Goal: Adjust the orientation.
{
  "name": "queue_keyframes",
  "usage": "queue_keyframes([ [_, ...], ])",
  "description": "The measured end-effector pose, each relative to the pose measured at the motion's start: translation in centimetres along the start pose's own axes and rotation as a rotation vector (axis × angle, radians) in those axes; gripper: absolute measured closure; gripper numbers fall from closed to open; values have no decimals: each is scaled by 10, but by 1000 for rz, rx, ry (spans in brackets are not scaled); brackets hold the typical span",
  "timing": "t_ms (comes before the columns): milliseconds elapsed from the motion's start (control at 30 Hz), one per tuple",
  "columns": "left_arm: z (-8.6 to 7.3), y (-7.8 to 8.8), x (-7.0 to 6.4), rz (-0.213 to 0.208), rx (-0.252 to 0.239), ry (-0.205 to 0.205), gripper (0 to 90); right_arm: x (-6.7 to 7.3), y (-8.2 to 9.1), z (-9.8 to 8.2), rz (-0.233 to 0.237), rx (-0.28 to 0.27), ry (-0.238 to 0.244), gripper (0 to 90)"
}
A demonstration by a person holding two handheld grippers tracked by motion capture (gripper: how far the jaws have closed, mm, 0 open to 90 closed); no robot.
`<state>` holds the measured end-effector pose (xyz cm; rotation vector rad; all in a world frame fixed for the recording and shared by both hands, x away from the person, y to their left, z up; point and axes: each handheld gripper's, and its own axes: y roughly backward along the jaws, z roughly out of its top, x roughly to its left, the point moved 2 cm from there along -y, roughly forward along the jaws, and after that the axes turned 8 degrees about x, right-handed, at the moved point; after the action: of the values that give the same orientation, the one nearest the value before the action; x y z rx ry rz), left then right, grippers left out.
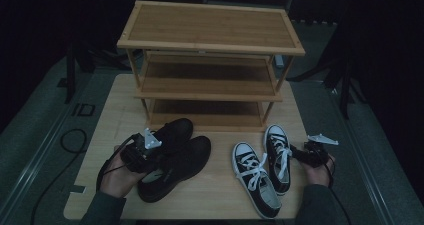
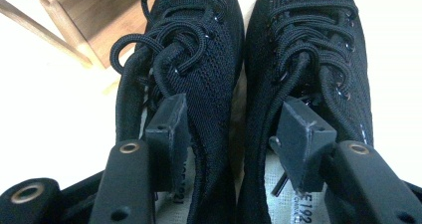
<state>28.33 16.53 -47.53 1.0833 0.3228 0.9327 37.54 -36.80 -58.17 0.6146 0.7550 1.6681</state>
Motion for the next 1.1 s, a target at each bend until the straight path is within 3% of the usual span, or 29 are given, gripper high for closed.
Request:
queue_keyframes([
  [367, -2, -2, 4, 29, -3, 50, 298, 0, 0, 0, 0, 0, 0, 340],
  [633, -7, -6, 11, -29, -7, 105, 274, 0, 0, 0, 0, 0, 0, 340],
  [967, -12, -7, 15, -97, 1, 118, 307, 0, 0, 0, 0, 0, 0, 339],
  [1100, -12, -7, 15, -100, 5, 119, 307, 0, 0, 0, 0, 0, 0, 339],
])
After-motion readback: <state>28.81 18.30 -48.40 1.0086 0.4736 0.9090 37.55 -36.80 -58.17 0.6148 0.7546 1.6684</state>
